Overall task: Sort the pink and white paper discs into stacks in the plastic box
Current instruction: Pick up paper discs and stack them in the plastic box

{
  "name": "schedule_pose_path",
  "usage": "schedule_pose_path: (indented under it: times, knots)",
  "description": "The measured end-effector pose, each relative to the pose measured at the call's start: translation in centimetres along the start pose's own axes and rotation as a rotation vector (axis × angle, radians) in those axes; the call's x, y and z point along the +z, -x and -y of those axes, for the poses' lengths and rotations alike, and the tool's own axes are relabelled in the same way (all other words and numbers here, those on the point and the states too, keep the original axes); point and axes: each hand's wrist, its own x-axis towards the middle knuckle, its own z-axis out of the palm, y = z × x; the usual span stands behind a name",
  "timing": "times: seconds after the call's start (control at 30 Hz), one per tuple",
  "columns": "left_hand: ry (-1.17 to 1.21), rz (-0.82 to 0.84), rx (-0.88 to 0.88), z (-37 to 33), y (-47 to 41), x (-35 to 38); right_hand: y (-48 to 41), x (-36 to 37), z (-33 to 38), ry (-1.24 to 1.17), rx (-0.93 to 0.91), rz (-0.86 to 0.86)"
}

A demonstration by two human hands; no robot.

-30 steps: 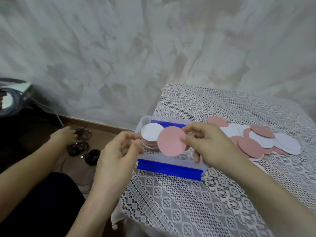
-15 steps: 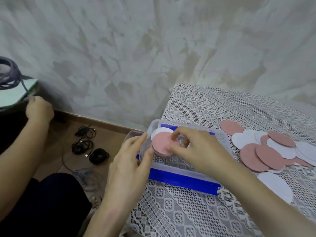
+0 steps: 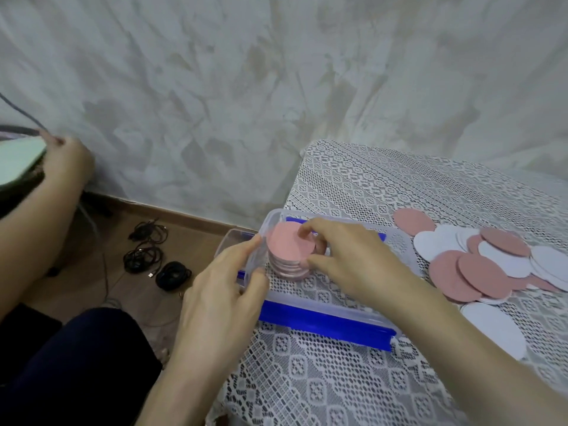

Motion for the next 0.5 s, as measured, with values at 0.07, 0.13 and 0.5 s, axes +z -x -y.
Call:
schedule_pose_path:
  times: [0.07,0.13,0.5]
  knots:
    - [-0.004,-0.005,-0.005,0.2,0.0,0.2,0.2,0.0,0.3,0.044,-0.016,-0.005]
    - [-0.001,-0.011,0.009,0.5,0.0,0.6,0.7,-0.4,0.4,0.092,-0.031,0.005]
    - [0.1,0.007,0.042,0.7,0.5,1.7,11.1,-4.2,-3.8,0.07,0.16,-0.292]
